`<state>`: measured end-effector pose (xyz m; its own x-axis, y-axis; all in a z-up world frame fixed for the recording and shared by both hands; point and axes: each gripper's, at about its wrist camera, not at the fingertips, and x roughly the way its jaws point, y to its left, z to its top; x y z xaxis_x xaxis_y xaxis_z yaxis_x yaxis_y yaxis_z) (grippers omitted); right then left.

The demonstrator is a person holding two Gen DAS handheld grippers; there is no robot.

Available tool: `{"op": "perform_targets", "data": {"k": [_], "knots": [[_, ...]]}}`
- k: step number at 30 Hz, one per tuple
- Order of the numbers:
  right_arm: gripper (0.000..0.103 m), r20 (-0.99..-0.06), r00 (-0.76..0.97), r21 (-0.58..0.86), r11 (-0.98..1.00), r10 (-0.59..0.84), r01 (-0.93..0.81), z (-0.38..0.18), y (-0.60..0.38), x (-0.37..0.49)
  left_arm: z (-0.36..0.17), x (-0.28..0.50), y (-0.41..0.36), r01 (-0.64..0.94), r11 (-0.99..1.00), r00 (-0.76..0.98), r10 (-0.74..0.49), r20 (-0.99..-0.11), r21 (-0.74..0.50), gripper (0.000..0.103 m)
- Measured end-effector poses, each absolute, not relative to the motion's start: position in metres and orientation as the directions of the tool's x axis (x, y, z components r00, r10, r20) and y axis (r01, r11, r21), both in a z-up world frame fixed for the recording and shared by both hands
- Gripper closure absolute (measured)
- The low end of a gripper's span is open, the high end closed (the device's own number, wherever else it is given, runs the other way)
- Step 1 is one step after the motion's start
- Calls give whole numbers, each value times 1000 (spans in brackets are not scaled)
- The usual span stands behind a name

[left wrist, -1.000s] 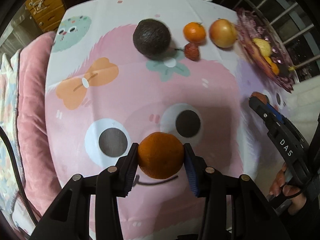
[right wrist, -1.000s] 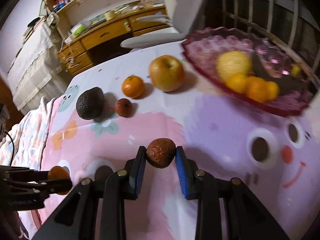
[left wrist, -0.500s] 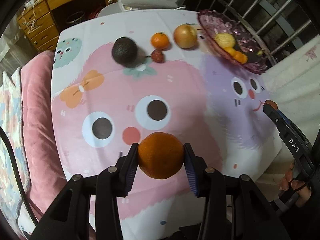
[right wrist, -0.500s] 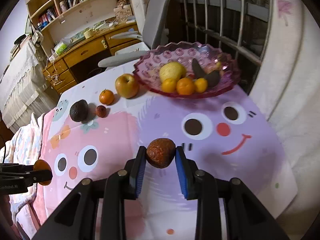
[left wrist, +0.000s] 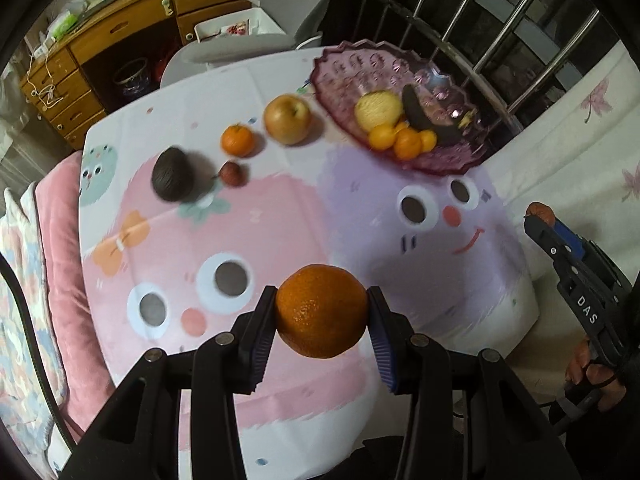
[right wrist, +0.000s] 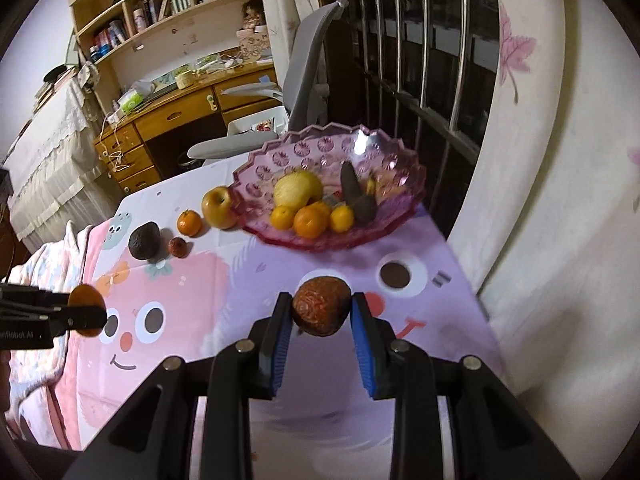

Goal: Organize fruits
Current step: 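Carry the orange with the left tool while the right tool carries the lychee to the bowl, then release the orange with the left tool while the right tool releases the lychee into the bowl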

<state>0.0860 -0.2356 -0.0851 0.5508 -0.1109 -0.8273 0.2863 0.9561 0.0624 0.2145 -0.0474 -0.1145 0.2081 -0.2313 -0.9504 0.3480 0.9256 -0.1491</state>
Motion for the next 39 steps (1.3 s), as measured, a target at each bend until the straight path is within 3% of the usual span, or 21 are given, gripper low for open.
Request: {"op": "perform_targets", "data": {"k": [18, 39], "knots": [[73, -792, 611, 66, 995, 9, 71, -58, -320, 160, -82, 282, -167, 350, 923, 260, -260, -930, -160, 60], [73, -867, 492, 113, 993, 79, 39, -127, -362, 236, -138, 395, -231, 284, 925, 264, -329, -907, -253, 60]]}}
